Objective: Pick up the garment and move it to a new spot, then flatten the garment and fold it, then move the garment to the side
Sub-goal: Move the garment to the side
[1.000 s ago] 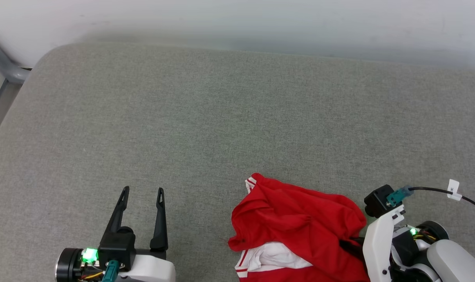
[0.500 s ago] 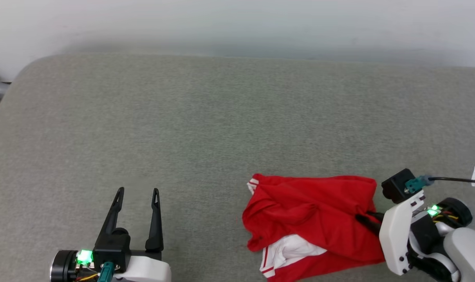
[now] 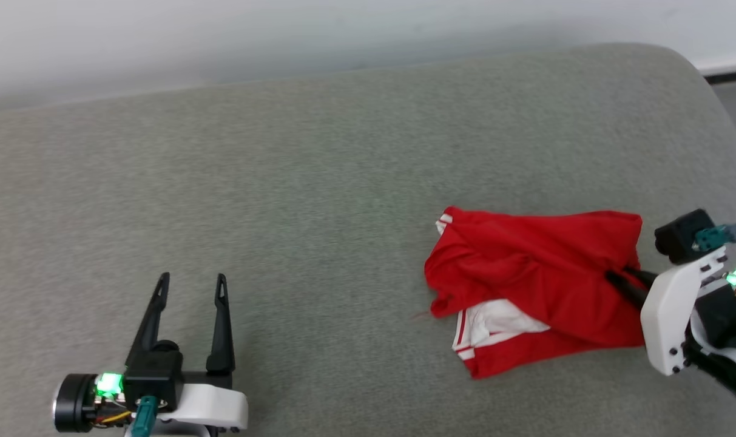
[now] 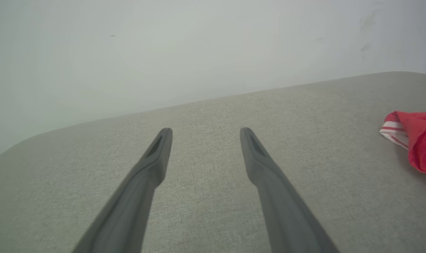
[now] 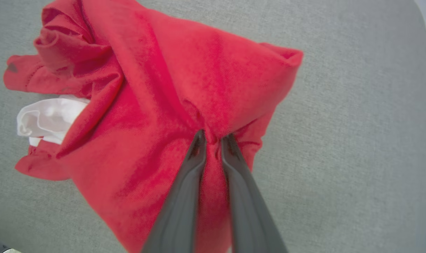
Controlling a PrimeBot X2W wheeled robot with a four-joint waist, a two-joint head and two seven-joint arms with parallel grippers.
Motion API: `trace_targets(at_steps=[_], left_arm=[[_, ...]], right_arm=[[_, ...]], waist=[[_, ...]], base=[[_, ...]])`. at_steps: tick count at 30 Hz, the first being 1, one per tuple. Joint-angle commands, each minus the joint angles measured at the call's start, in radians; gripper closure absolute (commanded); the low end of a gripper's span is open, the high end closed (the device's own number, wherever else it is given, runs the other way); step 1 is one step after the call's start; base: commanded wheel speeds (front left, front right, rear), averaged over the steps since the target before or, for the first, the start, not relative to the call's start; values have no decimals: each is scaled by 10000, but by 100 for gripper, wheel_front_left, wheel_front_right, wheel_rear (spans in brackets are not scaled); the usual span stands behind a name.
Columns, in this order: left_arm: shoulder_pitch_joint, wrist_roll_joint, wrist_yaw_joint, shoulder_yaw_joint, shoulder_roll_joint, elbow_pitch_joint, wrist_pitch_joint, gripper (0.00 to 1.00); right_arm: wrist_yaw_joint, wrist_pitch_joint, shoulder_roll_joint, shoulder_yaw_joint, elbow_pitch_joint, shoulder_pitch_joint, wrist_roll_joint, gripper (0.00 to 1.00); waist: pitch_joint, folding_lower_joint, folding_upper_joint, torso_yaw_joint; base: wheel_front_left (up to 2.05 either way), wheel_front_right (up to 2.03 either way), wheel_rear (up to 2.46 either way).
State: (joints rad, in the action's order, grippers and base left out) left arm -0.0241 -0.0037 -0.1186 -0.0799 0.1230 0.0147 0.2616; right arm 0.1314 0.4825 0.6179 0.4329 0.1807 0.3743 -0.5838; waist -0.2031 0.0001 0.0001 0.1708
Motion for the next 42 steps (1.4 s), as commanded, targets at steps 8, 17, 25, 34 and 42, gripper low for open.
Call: trace_targets(at_steps=[8, 17, 25, 34, 42], left_arm=[[374, 200, -126, 130, 396, 321, 47, 0], [1056, 371, -210, 108, 839, 992, 45, 0], [1773, 476, -363, 10, 1133, 1498, 36, 0], [2154, 494, -592, -161, 1340, 1853, 36, 0], [2298, 355, -753, -277, 1402, 1896, 36, 0]], right_arm=[[-16, -422, -170, -719, 582, 1032, 97, 100], [-16, -603, 161, -1894, 2026, 2471, 706, 100], [-17, -651, 855, -2957, 3288, 3684, 1332, 100], [-17, -873, 1374, -4013, 4581, 4751, 1960, 100], [-17, -1251, 1232, -4229, 5282, 5185, 2469, 0]], waist=[[-929, -1, -1, 991], [-2488, -1, -1, 806], [-3782, -1, -1, 554], [-4385, -1, -1, 327], [-4393, -1, -1, 202]], base=[[0, 0, 0], [0, 0, 0], [0, 0, 0], [0, 0, 0], [0, 0, 0]])
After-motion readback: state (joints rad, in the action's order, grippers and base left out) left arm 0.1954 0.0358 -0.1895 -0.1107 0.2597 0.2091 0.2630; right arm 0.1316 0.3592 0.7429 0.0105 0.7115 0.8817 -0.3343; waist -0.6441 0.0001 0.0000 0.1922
